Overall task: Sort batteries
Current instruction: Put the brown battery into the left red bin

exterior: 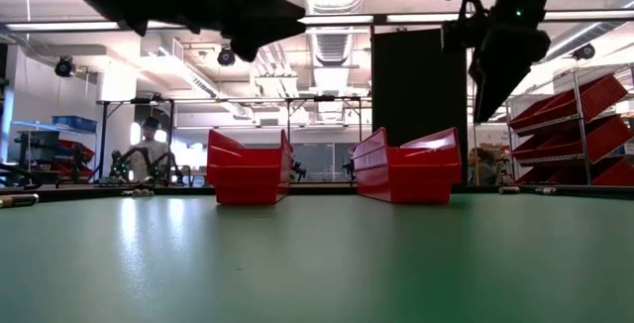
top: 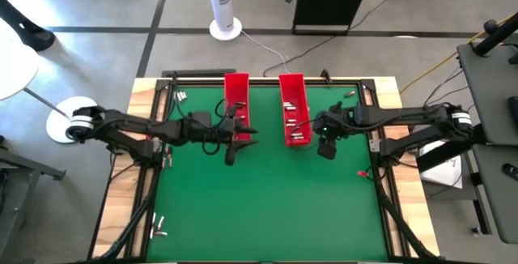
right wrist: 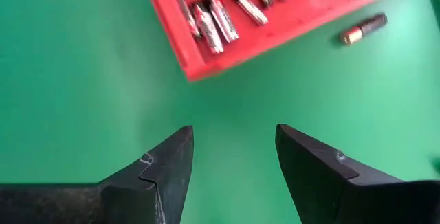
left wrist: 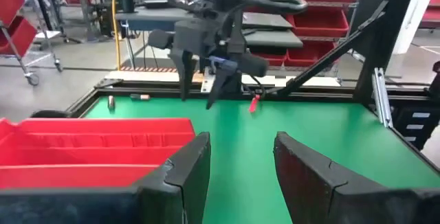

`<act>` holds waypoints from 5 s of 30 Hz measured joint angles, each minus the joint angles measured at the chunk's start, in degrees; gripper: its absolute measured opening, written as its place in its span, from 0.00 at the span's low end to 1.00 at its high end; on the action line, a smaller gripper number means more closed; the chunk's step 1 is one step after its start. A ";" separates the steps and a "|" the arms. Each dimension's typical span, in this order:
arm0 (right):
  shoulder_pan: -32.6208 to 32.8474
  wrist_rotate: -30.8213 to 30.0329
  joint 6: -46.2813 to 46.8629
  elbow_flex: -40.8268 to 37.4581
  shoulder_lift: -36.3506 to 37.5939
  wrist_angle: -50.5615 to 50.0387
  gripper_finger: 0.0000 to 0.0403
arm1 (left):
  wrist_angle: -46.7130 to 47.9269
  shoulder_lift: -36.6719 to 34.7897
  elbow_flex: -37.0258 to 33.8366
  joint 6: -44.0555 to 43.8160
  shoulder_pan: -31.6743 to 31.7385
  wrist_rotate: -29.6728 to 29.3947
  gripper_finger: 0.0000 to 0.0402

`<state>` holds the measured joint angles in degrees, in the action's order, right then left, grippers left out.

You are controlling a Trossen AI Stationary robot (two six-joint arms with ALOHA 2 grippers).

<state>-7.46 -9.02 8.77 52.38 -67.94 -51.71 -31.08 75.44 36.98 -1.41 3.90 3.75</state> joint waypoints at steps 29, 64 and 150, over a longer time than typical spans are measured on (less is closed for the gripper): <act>-19.59 -35.00 19.87 7.75 0.75 -0.49 0.28 | -16.88 17.22 3.32 0.89 -1.25 -0.09 0.35; -46.80 -26.74 72.45 -2.97 -25.90 20.76 0.49 | -19.02 10.78 2.86 -0.20 -3.60 3.31 0.35; 40.87 -26.08 24.08 -4.11 -24.48 37.62 0.11 | 3.84 -7.45 -2.80 -0.87 -6.93 -7.03 0.35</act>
<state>33.41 -35.09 32.85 48.27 -92.42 -14.09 -27.24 67.99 34.17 -2.28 -3.04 -3.29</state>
